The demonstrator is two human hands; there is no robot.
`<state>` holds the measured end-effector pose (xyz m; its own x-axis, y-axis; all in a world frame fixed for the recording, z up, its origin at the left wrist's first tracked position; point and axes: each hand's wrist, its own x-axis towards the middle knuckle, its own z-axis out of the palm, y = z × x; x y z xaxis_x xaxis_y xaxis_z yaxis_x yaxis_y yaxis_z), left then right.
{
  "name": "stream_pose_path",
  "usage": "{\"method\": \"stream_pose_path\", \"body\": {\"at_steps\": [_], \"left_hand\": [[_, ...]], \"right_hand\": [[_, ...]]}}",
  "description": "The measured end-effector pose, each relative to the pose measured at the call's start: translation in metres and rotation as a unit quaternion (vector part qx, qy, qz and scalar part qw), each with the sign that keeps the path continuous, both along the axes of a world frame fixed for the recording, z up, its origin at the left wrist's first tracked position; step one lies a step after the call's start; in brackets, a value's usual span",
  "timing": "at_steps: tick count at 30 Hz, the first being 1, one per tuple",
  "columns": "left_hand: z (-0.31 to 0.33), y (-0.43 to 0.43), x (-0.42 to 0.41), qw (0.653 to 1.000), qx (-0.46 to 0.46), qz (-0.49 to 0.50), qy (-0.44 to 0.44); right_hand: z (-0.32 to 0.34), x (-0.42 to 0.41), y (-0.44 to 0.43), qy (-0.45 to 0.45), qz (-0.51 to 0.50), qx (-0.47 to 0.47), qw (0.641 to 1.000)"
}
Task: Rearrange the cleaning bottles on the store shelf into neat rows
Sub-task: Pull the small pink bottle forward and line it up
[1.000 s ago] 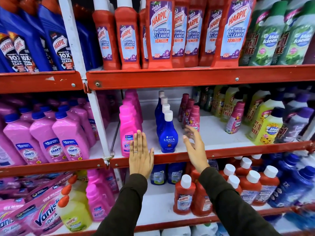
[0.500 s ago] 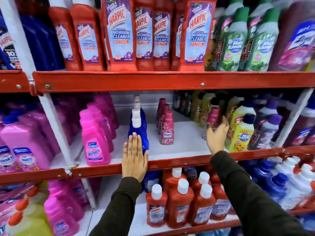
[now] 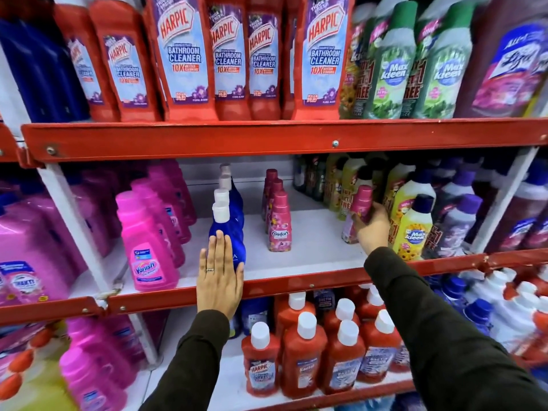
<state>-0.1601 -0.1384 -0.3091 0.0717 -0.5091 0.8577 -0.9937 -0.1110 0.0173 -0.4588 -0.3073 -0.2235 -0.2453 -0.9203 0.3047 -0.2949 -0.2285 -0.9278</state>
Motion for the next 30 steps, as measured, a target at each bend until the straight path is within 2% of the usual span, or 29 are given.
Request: {"method": "stream_pose_path", "body": {"at_steps": [7, 11, 18, 30], "left_hand": [[0.002, 0.003, -0.002, 1.0, 0.006, -0.001, 0.002], [0.004, 0.004, -0.004, 1.0, 0.009, -0.001, 0.005], [0.005, 0.005, -0.004, 1.0, 0.015, 0.008, 0.004], [0.004, 0.005, -0.003, 1.0, 0.024, 0.014, 0.003]], "right_hand": [[0.0, 0.02, 0.043, 0.029, 0.011, -0.075, 0.997], [0.003, 0.048, 0.075, 0.054, 0.055, -0.102, 0.992], [-0.003, 0.095, 0.111, 0.063, 0.126, -0.087, 0.986], [-0.018, 0.114, 0.119, 0.079, 0.11, -0.088, 0.987]]}}
